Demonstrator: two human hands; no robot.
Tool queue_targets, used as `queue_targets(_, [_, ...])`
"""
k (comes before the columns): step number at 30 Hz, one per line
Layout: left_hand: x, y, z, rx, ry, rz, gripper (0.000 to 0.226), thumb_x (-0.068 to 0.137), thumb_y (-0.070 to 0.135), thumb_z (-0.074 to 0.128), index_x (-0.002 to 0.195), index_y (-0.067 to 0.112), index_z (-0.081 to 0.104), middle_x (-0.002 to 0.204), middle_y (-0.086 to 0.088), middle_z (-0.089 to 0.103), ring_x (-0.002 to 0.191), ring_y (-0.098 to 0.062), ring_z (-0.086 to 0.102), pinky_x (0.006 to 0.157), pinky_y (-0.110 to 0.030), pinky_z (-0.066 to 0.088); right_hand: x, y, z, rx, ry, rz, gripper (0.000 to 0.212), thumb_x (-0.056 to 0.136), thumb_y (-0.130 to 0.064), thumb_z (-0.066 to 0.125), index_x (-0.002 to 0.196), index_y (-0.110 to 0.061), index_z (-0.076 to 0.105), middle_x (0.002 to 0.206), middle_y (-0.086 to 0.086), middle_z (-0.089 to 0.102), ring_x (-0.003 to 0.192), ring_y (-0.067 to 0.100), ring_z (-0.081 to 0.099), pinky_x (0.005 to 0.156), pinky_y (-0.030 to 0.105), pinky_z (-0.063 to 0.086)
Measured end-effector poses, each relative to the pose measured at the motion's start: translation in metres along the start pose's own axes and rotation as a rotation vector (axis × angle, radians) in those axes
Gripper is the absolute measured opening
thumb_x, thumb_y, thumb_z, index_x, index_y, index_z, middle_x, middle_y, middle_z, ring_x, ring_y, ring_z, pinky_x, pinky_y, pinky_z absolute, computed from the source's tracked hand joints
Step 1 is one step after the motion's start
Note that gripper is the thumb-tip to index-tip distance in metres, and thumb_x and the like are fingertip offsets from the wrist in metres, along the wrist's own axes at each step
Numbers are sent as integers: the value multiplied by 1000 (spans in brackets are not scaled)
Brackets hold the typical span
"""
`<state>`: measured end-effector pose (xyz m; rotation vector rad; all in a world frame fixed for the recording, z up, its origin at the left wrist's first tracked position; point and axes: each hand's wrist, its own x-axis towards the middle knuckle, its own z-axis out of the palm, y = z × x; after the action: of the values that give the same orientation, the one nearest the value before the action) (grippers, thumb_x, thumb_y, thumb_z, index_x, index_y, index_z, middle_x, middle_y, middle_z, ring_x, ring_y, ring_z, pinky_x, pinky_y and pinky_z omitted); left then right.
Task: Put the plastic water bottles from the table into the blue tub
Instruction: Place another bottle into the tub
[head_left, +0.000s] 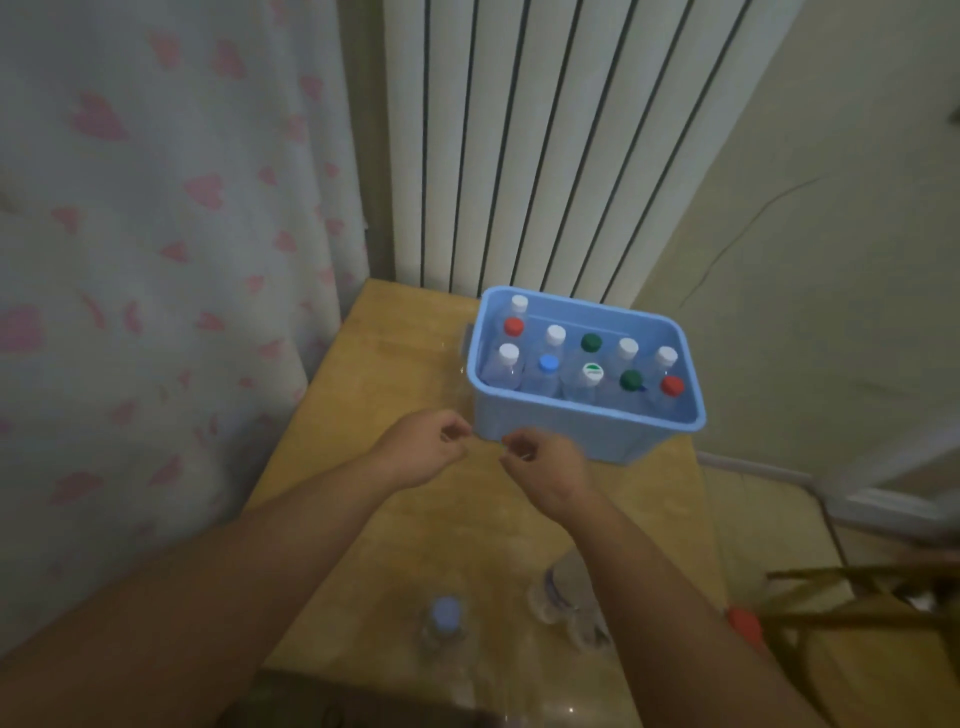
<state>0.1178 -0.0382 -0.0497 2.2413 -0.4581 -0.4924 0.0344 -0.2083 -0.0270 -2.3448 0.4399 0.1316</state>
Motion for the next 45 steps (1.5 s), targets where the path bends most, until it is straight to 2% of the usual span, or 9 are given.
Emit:
queue_targets(5, [-35, -28, 11, 79, -149, -20, 34, 85, 12, 62, 116, 22, 68, 115, 1, 66, 97, -10, 60, 88, -25, 48, -45, 5, 33, -33, -151, 35, 34, 79, -39, 71, 110, -26, 66, 101, -9, 67, 91, 9, 63, 79, 26, 50])
queue_targets(13, [-74, -63, 35, 154, -283, -46, 36, 85, 11, 63, 120, 20, 65, 119, 1, 63, 109, -17, 61, 91, -28, 49, -94, 9, 84, -254, -475, 29, 53, 75, -31, 76, 125, -24, 59, 128, -2, 57, 115, 19, 55, 94, 32, 47])
queue_targets(19, [-89, -76, 40, 209, -369, -43, 39, 87, 11, 59, 124, 22, 62, 123, 2, 61, 111, -15, 58, 89, -25, 46, -100, 15, 109, -360, -336, 16, 41, 82, -31, 63, 123, -27, 59, 115, 2, 53, 106, 26, 57, 85, 35, 48])
queue_targets(25, [-78, -75, 25, 61, -328, -59, 55, 83, -6, 42, 128, 20, 60, 128, -2, 62, 119, -17, 57, 101, -33, 47, -87, -8, 70, -93, -119, 21, 38, 79, -32, 65, 115, -20, 66, 112, -2, 67, 99, 14, 61, 79, 26, 47])
queue_targets(27, [-76, -61, 15, -43, -336, -40, 54, 80, -5, 48, 126, 21, 61, 123, -3, 65, 116, -18, 59, 99, -34, 49, -80, -25, 46, -4, -35, 5, 34, 78, -31, 67, 111, -21, 68, 103, -4, 68, 94, 12, 62, 79, 27, 50])
queue_targets(31, [-81, -20, -8, -426, -429, -9, 75, 54, 2, 47, 123, 28, 53, 102, 2, 67, 88, -12, 63, 69, -21, 50, -68, -63, -4, 139, 179, -52, 20, 80, -22, 67, 98, -16, 71, 93, 3, 71, 87, 16, 64, 72, 28, 50])
queue_targets(35, [-73, 6, -21, -715, -516, -7, 72, 55, 3, 45, 123, 21, 58, 113, -13, 65, 103, -31, 60, 86, -41, 46, -62, -86, -39, 182, 301, -88, 21, 80, -26, 65, 98, -17, 72, 88, -1, 71, 81, 13, 63, 60, 19, 45])
queue_targets(40, [-62, 19, -28, -824, -591, 48, 74, 55, 10, 57, 129, 11, 55, 115, -18, 61, 104, -35, 58, 88, -45, 43, -57, -92, -58, 263, 371, -87, 22, 83, -27, 64, 103, -20, 70, 85, -10, 65, 77, 5, 60, 63, 21, 45])
queue_targets(45, [-62, 28, -32, -804, -649, 90, 67, 55, 13, 73, 120, 6, 58, 105, -11, 69, 95, -26, 66, 80, -36, 54, -56, -87, -62, 374, 360, -116, 10, 87, -22, 59, 91, -27, 67, 87, -10, 67, 87, 14, 63, 75, 30, 51])
